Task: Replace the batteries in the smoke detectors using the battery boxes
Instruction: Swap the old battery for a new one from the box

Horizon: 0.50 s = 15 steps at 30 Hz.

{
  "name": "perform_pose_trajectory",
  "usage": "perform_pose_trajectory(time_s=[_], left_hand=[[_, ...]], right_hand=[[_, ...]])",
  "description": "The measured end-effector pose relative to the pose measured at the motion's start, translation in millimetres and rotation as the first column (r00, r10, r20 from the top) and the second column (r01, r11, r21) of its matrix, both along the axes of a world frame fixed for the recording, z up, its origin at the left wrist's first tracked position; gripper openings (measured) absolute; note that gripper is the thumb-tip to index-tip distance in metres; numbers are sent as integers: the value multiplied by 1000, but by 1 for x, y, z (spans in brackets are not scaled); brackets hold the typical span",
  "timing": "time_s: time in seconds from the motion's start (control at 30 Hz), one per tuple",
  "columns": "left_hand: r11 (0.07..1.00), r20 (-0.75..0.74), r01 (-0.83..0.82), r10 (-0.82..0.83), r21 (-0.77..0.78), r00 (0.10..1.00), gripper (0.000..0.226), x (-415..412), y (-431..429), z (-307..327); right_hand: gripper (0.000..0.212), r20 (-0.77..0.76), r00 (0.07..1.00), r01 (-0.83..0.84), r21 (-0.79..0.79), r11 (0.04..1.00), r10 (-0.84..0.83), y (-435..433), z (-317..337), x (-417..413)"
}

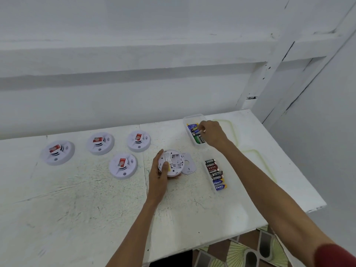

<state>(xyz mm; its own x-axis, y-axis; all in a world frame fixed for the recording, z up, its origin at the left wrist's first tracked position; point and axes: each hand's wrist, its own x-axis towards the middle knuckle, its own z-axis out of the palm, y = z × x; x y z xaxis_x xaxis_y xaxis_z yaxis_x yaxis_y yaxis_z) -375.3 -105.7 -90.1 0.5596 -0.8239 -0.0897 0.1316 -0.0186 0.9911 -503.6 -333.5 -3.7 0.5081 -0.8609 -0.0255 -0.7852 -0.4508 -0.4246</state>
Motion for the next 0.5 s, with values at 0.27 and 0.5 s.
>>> perform_pose_trajectory(time_s=[0.27, 0.5], left_hand=[[998, 14, -40, 40, 39, 999, 37, 1, -4, -5], [998, 5, -50, 50, 30, 999, 39, 2, -4, -8]], right_hand=[[60, -275, 947, -146, 91, 985, 165, -42, -31, 39], [45, -188, 956, -206, 117, 971, 226, -57, -39, 37]])
